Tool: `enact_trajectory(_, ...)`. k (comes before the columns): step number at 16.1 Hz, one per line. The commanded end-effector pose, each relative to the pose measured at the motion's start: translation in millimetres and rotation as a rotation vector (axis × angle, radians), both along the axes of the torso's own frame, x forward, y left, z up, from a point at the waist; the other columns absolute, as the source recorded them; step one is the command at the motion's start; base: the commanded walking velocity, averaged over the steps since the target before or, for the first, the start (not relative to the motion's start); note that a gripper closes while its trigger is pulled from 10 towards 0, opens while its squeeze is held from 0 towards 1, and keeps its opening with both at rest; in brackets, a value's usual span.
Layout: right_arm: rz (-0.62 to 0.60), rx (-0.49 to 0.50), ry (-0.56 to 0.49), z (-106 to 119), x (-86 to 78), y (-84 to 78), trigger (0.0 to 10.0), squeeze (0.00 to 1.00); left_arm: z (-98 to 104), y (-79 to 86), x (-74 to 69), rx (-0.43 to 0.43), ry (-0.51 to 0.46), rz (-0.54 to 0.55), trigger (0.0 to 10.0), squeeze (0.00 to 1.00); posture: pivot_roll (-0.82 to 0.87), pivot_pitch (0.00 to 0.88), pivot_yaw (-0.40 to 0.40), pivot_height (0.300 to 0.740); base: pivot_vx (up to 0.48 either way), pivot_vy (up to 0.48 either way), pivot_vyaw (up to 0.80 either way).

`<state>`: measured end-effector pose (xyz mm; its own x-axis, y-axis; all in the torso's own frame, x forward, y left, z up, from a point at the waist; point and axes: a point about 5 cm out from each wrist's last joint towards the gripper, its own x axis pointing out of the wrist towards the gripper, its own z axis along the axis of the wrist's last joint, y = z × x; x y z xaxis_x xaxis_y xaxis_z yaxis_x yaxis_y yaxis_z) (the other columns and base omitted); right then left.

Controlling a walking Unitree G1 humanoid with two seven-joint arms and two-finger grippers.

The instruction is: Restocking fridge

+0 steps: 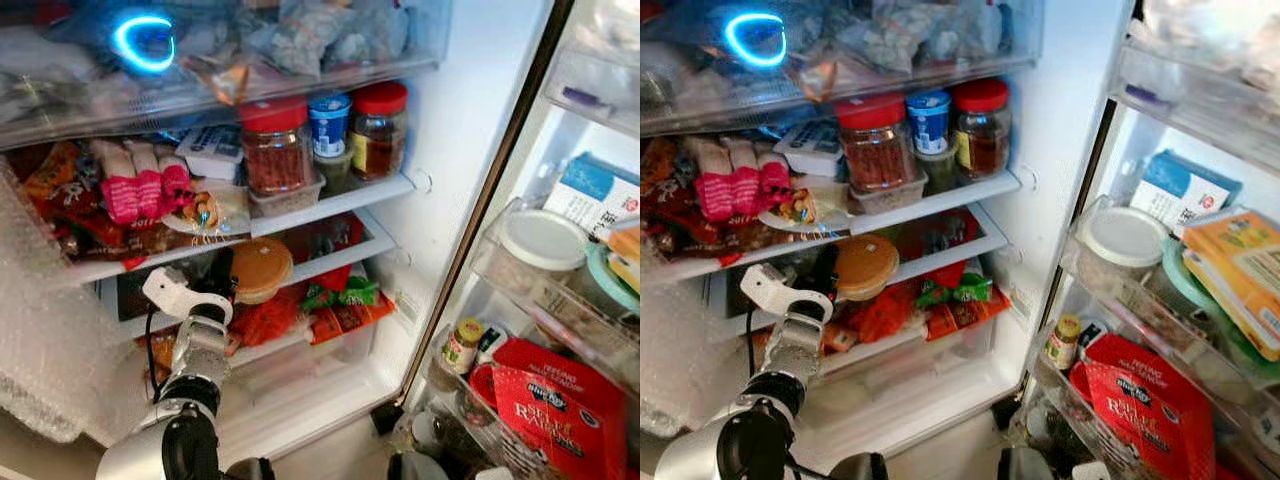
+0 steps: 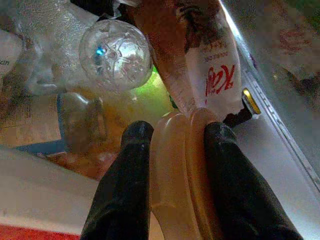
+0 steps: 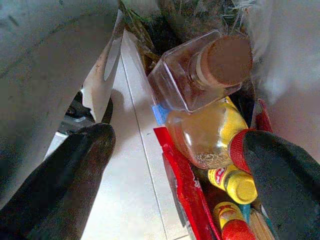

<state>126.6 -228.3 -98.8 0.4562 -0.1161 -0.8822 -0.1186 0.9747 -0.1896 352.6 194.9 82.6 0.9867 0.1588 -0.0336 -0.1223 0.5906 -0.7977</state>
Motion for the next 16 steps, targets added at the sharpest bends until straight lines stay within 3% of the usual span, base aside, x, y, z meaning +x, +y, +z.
enact_trajectory(1, 0.026, 0.026, -0.024, 0.7, 6.7, 8.9, 10.0, 0.0, 4.8, -0.5, 3.2, -0.025, -0.013, 0.02, 10.0, 0.0, -0.12, 0.0, 0.017, 0.611, 0.262, 0.0, 0.0)
enact_trajectory(9, 0.029, 0.025, -0.021, 0.7, 6.3, 8.1, 10.0, 0.0, -0.5, 5.8, 0.6, -0.029, 0.028, 0.065, 10.0, 0.0, -0.12, 0.003, 0.012, 0.611, 0.266, 0.0, 0.0)
enact_trajectory(16, 0.033, 0.025, -0.02, 0.8, 6.5, 7.7, 10.0, 0.0, -4.3, 11.6, -0.2, -0.082, 0.082, 0.129, 10.0, 0.0, -0.12, 0.005, 0.009, 0.611, 0.0, 0.0, 0.0)
